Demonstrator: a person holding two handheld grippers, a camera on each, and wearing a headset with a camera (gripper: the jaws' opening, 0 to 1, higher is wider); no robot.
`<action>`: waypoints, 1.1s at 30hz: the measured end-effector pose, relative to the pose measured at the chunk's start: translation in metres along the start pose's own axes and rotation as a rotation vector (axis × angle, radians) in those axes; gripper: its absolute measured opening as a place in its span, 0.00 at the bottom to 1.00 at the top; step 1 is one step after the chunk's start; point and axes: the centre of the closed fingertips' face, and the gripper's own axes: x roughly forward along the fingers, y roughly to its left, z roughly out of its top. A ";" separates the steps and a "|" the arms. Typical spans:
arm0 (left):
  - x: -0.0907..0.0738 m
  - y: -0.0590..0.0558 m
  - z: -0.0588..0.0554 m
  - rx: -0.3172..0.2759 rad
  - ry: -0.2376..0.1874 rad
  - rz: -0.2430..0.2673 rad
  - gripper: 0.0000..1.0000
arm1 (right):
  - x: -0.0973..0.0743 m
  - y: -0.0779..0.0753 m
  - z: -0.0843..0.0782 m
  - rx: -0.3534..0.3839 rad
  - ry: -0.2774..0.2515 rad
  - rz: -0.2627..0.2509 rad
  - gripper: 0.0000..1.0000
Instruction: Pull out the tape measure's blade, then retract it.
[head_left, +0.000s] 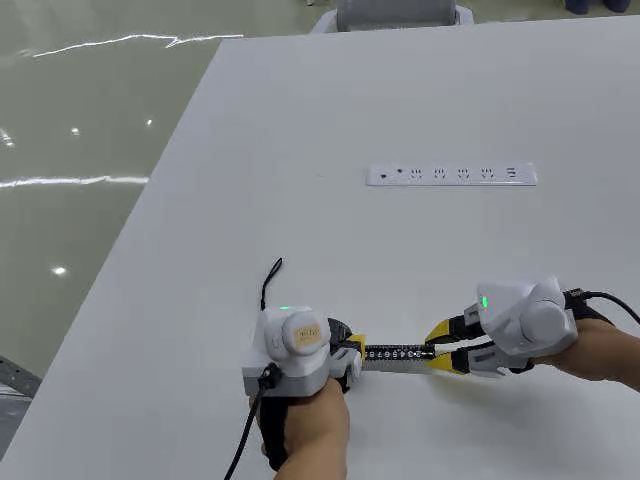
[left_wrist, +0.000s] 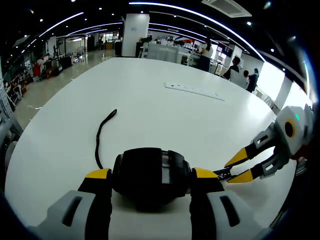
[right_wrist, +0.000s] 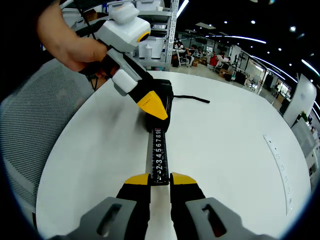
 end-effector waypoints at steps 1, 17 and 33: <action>0.000 0.000 0.000 -0.001 0.000 0.000 0.60 | 0.000 0.000 0.000 -0.001 -0.001 0.000 0.14; 0.000 0.001 0.000 -0.011 -0.003 -0.005 0.60 | 0.005 -0.001 0.006 -0.010 -0.005 0.006 0.14; 0.000 0.001 0.000 -0.013 -0.004 -0.009 0.60 | 0.009 -0.001 0.010 -0.011 -0.006 0.011 0.13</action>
